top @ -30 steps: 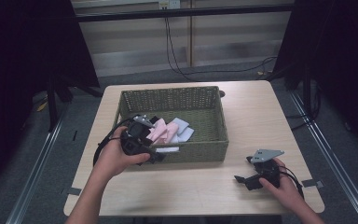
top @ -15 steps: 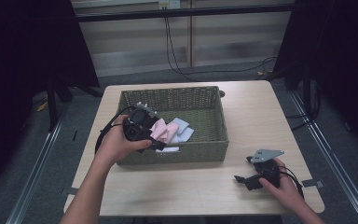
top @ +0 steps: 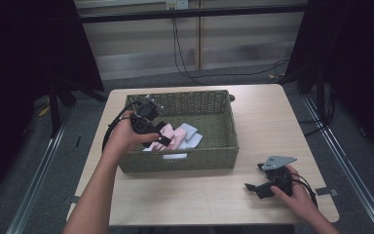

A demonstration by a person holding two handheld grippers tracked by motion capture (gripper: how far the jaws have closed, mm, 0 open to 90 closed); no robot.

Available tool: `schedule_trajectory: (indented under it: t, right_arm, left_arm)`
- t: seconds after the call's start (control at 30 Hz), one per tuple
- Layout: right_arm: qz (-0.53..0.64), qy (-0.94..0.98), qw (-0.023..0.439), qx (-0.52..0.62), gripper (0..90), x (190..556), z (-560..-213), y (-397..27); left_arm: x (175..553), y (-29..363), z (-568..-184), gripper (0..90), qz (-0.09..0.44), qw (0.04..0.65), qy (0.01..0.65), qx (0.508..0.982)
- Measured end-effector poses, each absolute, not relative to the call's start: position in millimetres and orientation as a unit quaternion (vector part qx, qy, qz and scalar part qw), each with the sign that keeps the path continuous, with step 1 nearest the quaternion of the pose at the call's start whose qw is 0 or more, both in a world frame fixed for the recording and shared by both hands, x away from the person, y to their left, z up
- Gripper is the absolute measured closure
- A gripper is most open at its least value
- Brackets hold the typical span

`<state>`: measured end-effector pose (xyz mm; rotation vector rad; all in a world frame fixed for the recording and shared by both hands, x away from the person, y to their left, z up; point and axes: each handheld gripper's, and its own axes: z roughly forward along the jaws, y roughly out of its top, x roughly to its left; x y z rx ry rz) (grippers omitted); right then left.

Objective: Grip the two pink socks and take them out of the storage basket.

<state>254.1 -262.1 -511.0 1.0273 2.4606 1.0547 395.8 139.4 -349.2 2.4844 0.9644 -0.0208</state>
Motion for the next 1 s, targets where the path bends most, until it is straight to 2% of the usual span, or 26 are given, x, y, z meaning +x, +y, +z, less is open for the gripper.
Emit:
schedule_trajectory:
  t: [0.3, 0.53, 0.77, 1.0]
  right_arm:
    - [0.365, 0.849, 0.137, 0.356, 8.9, 254, -511, -262]
    - [0.366, 0.850, 0.137, 0.355, 8.9, 254, -511, -262]
    - [0.366, 0.849, 0.137, 0.355, 8.9, 254, -511, -262]
    - [0.366, 0.849, 0.137, 0.355, 8.9, 254, -511, -262]
  left_arm:
    - [415, 142, -359, 24.6, -0.013, 0.226, 0.377, 0.898]
    - [431, 147, -371, 31.3, -0.008, 0.208, 0.399, 0.893]
    - [441, 146, -381, 31.9, -0.018, 0.203, 0.412, 0.888]
    - [453, 134, -401, 28.1, -0.023, 0.192, 0.406, 0.893]
